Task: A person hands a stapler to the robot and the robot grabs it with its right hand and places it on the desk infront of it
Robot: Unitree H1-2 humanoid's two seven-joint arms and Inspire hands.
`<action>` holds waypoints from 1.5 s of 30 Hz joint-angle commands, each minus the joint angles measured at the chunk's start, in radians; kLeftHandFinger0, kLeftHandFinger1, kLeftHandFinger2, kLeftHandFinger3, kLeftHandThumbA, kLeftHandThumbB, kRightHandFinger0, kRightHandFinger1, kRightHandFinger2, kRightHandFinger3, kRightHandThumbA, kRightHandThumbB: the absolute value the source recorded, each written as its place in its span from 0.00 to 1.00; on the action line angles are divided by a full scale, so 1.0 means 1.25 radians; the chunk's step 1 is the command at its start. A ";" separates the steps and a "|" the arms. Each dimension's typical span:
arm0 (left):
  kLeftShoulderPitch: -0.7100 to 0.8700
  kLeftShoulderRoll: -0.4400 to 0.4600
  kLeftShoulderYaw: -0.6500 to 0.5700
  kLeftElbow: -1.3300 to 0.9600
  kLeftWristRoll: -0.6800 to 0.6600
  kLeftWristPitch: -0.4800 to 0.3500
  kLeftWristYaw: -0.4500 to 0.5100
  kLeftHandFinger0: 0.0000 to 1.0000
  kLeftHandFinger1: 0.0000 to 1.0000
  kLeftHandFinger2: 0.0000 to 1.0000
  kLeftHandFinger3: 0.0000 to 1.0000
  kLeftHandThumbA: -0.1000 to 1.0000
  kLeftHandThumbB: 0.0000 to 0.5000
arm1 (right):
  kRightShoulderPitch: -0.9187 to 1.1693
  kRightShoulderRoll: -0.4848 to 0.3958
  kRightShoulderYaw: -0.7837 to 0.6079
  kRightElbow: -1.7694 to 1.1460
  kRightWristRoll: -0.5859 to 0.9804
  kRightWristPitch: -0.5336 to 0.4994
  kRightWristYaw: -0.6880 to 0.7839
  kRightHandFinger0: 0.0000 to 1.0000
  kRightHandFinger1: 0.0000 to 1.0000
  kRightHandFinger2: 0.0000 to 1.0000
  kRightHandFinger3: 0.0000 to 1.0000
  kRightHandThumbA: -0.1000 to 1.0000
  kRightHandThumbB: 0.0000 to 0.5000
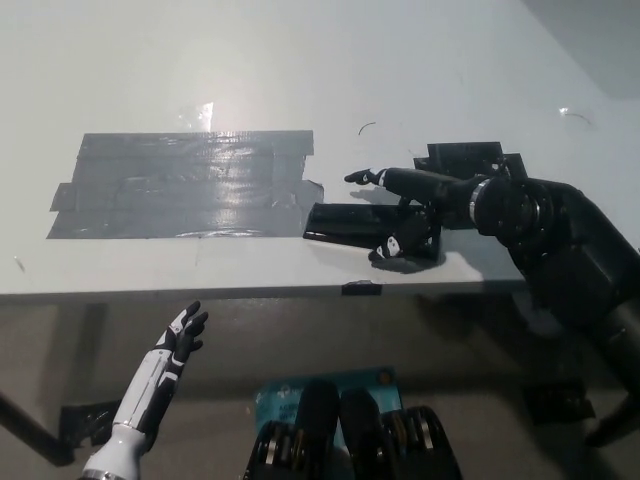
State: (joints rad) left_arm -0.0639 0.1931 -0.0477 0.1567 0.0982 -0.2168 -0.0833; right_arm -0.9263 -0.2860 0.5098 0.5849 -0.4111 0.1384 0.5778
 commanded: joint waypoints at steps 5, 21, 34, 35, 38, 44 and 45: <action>-0.015 0.012 -0.001 -0.019 -0.002 0.003 -0.013 0.97 1.00 1.00 1.00 1.00 1.00 | -0.025 -0.041 -0.049 -0.084 0.006 0.005 0.001 1.00 1.00 1.00 1.00 0.96 1.00; -0.015 0.011 -0.003 -0.010 0.002 -0.009 -0.010 0.94 1.00 1.00 1.00 1.00 1.00 | -0.087 -0.108 -0.393 -0.442 0.249 0.159 0.016 1.00 1.00 1.00 1.00 0.97 1.00; 0.011 -0.001 -0.005 0.004 -0.009 -0.019 -0.010 0.99 1.00 1.00 1.00 1.00 1.00 | 0.296 -0.088 -0.715 -0.984 0.676 0.265 -0.109 1.00 1.00 1.00 1.00 1.00 0.98; 0.020 -0.005 -0.005 0.008 -0.007 -0.028 -0.005 0.97 1.00 1.00 1.00 1.00 1.00 | 0.405 -0.044 -0.725 -1.060 0.673 0.261 -0.111 1.00 1.00 1.00 1.00 1.00 0.95; 0.036 -0.009 -0.005 0.016 -0.005 -0.040 0.000 0.98 1.00 1.00 1.00 1.00 1.00 | 0.531 0.018 -0.708 -1.111 0.660 0.240 -0.113 1.00 1.00 1.00 1.00 1.00 0.94; 0.054 -0.012 -0.005 0.023 -0.004 -0.049 0.004 0.99 1.00 1.00 1.00 1.00 1.00 | 0.748 0.172 -0.610 -1.005 0.625 0.108 -0.091 1.00 1.00 1.00 1.00 1.00 0.87; 0.055 -0.012 -0.004 0.023 -0.002 -0.049 0.005 1.00 1.00 1.00 1.00 1.00 1.00 | 0.761 0.185 -0.605 -0.987 0.621 0.095 -0.089 1.00 1.00 1.00 1.00 1.00 0.86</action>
State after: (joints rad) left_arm -0.0312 0.1854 -0.0493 0.1917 0.0983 -0.2144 -0.0825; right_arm -0.2325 -0.2248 -0.2418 -0.5088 0.1239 0.3603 0.5472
